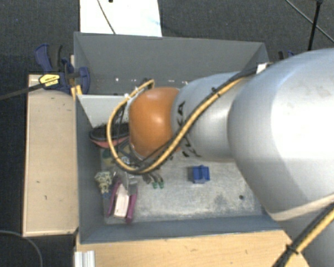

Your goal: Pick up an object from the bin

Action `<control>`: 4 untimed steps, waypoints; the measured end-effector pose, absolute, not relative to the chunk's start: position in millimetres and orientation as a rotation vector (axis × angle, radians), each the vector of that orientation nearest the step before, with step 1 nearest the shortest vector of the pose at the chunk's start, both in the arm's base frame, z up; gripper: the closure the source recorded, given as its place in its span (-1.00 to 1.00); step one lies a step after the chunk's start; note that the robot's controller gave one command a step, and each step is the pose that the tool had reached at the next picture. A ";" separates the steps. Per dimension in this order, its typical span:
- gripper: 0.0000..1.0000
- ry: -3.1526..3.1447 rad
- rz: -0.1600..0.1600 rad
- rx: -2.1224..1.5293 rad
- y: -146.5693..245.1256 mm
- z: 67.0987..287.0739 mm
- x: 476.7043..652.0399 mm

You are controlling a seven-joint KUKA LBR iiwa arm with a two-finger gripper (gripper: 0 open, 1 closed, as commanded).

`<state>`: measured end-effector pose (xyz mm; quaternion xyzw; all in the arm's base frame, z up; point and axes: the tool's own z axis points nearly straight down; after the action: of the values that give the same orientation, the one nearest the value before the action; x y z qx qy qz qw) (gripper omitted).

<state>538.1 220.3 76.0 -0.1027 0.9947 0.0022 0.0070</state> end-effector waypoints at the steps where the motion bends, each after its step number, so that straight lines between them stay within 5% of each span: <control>1: -1.00 3.131 0.001 -0.325 220.1 71.6 532.1; 2: 1.00 3.113 0.007 -0.315 220.6 74.5 537.2; 3: -1.00 3.131 -0.002 -0.320 218.6 70.9 532.5; 4: -1.00 3.112 0.007 -0.283 192.7 73.8 479.2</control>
Offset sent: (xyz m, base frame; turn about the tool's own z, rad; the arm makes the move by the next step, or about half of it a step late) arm 0.0000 0.0000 0.0000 0.0000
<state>479.2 192.7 73.8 -0.0906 0.9958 0.0022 0.0086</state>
